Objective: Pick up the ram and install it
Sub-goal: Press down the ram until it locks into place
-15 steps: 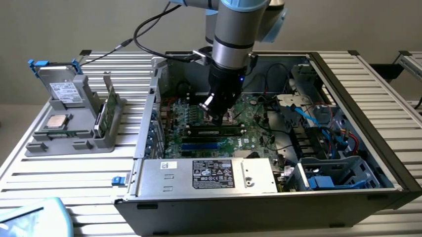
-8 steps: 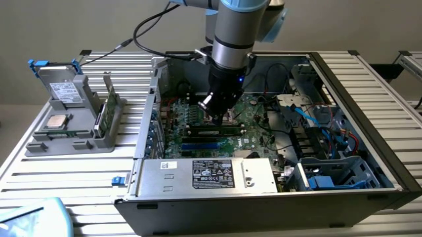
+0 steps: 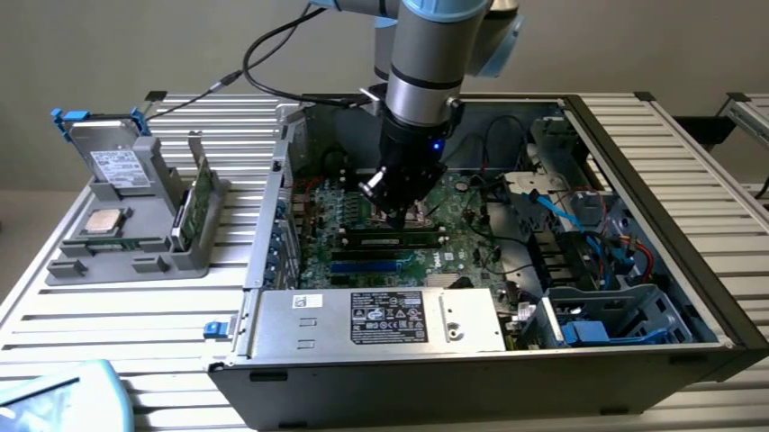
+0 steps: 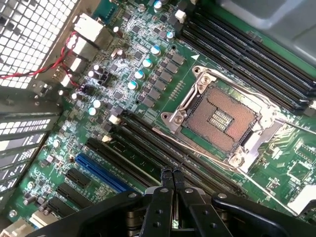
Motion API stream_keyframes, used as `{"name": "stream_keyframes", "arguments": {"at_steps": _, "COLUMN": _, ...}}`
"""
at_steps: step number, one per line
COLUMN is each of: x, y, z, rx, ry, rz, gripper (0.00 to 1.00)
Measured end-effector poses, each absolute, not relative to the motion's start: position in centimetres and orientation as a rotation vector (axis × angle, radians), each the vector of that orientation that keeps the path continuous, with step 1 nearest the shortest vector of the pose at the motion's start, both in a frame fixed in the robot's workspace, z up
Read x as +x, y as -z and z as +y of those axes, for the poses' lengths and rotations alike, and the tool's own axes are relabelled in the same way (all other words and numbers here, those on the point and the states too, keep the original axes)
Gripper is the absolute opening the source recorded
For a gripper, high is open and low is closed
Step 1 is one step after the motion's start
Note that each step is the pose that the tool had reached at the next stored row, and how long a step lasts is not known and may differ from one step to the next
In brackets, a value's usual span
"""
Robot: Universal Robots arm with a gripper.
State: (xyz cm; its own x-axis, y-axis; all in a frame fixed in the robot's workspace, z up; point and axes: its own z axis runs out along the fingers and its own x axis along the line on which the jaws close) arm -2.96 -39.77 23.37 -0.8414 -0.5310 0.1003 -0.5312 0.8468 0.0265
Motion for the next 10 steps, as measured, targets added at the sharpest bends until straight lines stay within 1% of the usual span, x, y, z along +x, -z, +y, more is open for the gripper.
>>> {"name": "stream_keyframes", "arguments": {"at_steps": 10, "x": -2.96, "y": -23.35, "z": -39.76, "rx": 0.677, "ry": -0.028, "rz": -2.957, "gripper": 0.1}}
